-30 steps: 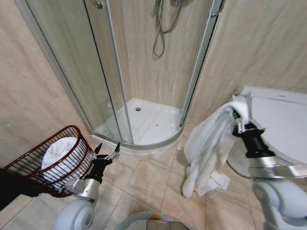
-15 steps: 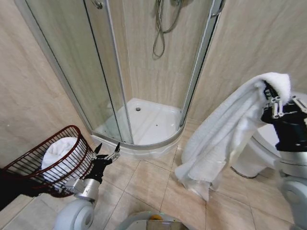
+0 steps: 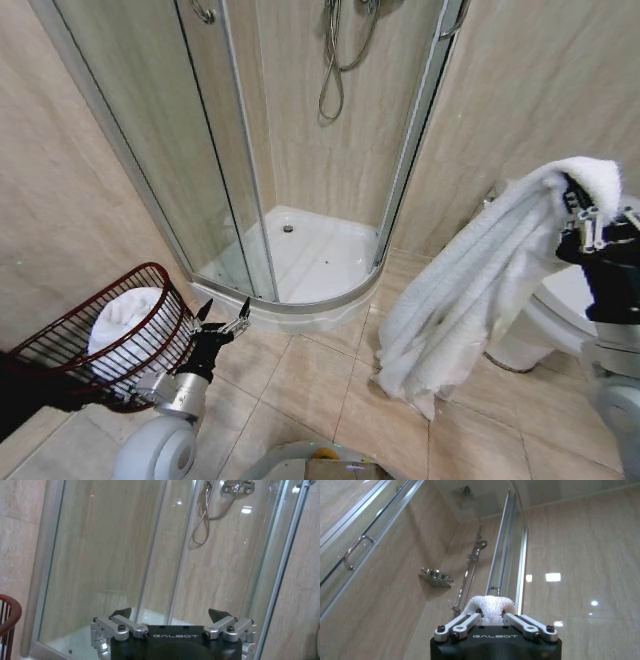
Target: Discard the used towel into the hamper.
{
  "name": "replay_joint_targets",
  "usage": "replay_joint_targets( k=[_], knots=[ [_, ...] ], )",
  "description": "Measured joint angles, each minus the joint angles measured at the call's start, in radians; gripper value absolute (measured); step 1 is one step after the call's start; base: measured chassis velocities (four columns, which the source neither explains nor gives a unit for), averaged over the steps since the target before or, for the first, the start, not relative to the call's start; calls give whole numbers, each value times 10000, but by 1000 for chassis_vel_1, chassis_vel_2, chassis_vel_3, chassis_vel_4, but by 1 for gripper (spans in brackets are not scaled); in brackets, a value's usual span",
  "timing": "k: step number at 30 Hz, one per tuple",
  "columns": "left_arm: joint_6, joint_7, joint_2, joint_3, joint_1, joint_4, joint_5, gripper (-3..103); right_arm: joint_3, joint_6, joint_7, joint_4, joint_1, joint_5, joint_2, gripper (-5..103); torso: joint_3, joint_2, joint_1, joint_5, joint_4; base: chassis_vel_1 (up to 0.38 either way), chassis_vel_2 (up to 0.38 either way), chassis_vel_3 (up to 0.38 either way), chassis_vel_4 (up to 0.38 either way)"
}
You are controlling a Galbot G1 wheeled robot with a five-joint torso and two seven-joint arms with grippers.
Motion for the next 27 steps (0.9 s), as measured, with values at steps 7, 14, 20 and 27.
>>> replay_joint_targets(
  k=[7, 14, 20, 27],
  knots=[
    [1, 0, 0, 0, 0, 0, 0, 100, 12, 58, 40, -12, -12, 10, 17, 7, 250, 278, 40, 0, 0, 0, 0, 0, 0],
    [0, 0, 0, 0, 0, 0, 0, 100, 172, 102, 56, -19, -16, 159, -18, 7, 503, 572, 86, 0, 0, 0, 0, 0, 0],
    [0, 0, 0, 0, 0, 0, 0, 100, 430, 102, 55, -23, -50, 365, -81, 7, 717, 830, 131, 0, 0, 0, 0, 0, 0],
    [0, 0, 0, 0, 0, 0, 0, 100, 451, 100, 61, -28, -64, 386, -112, 7, 892, 1085, 213, 0, 0, 0, 0, 0, 0]
  ],
)
